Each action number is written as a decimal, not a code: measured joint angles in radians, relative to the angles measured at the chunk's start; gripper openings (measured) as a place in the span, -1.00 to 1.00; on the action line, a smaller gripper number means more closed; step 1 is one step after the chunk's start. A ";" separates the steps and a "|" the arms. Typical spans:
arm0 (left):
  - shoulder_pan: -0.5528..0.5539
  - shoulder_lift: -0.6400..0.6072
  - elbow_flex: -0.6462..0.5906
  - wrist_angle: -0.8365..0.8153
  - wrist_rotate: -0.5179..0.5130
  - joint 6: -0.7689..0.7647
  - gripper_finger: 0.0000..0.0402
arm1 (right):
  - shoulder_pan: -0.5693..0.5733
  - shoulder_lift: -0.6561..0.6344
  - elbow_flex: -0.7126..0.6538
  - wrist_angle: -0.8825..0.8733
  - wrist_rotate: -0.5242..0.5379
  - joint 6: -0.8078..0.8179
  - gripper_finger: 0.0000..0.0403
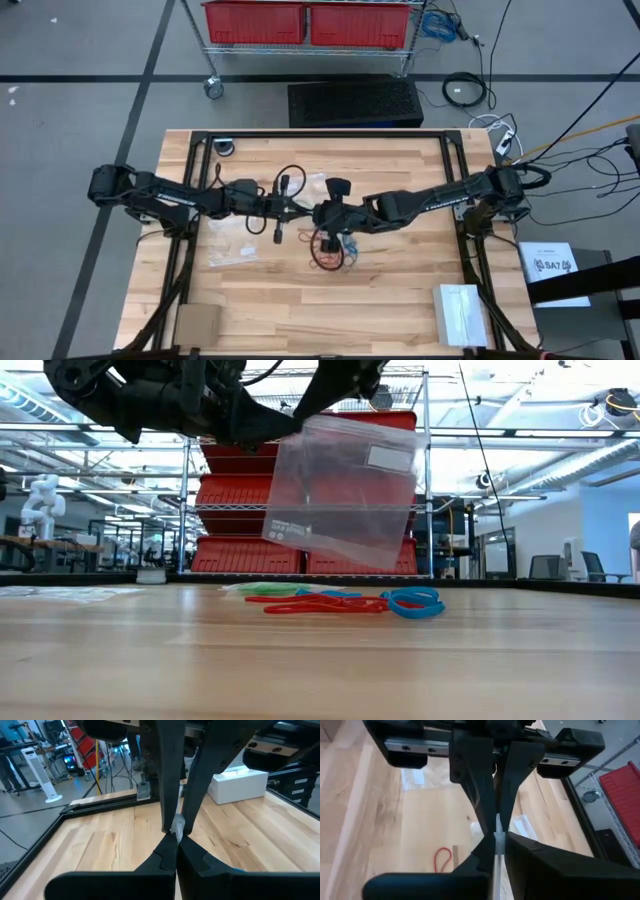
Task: Sort rubber bands
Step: Open the bottom right transparent zip bag
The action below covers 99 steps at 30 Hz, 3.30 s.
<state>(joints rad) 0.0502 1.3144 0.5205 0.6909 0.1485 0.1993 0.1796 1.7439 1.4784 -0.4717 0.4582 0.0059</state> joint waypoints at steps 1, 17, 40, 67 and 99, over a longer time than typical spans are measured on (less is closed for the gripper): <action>0.000 0.000 0.000 0.000 0.000 0.000 -0.99 | 0.003 0.000 0.000 -0.009 0.011 0.000 -0.95; 0.000 0.001 0.000 0.006 0.001 0.000 -0.99 | 0.076 -0.058 0.000 -0.330 0.021 0.137 -0.96; 0.000 0.000 0.001 0.006 0.001 -0.001 -0.99 | 0.151 -0.100 0.000 -0.661 0.046 0.500 -0.96; 0.002 -0.001 0.000 0.005 -0.007 -0.009 -0.99 | 0.089 -0.055 0.030 -0.367 0.135 0.158 -0.99; 0.002 -0.001 0.000 0.003 -0.008 -0.009 -0.99 | 0.062 -0.034 0.030 -0.291 0.222 0.075 -1.00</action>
<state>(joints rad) 0.0521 1.3136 0.5209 0.6941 0.1402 0.1905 0.2421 1.7103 1.5085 -0.7624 0.6800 0.0811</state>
